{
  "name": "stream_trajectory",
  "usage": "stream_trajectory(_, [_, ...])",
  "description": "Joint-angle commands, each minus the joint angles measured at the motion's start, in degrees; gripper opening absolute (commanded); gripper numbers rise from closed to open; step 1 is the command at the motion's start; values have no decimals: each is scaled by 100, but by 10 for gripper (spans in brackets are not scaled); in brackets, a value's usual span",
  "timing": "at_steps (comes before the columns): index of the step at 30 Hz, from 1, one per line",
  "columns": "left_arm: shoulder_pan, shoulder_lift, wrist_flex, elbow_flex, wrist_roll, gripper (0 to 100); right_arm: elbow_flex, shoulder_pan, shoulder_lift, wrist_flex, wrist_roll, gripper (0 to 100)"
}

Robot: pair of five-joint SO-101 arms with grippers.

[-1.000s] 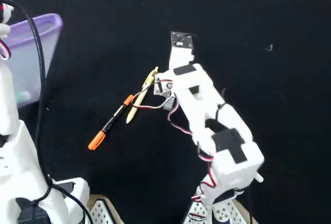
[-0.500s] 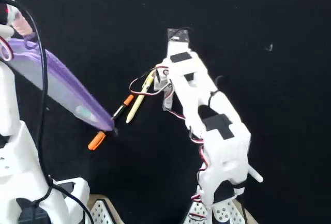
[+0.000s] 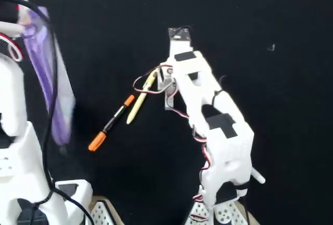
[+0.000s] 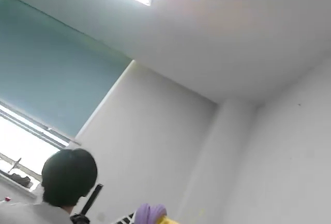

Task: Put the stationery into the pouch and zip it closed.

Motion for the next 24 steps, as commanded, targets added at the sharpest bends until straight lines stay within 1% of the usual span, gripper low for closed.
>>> stream_trajectory(1, [1235,-26,-281,-48,-835,30,-295,299,-66,-158,53,11])
stream_trajectory(3, [1727,-26,-220,-31,-1231,30,-295,316,-75,-158,53,11])
stream_trajectory(6, [2176,-53,229,-31,-1600,30,-295,316,-75,-158,53,11])
stream_trajectory(11, [2220,-97,932,-31,-1679,30,-295,316,-75,-158,53,11])
stream_trajectory(18, [1367,-97,1292,-31,-1626,30,-295,316,-75,-158,62,11])
stream_trajectory(24, [857,-97,1908,-31,-1626,30,-295,316,-75,-158,62,11])
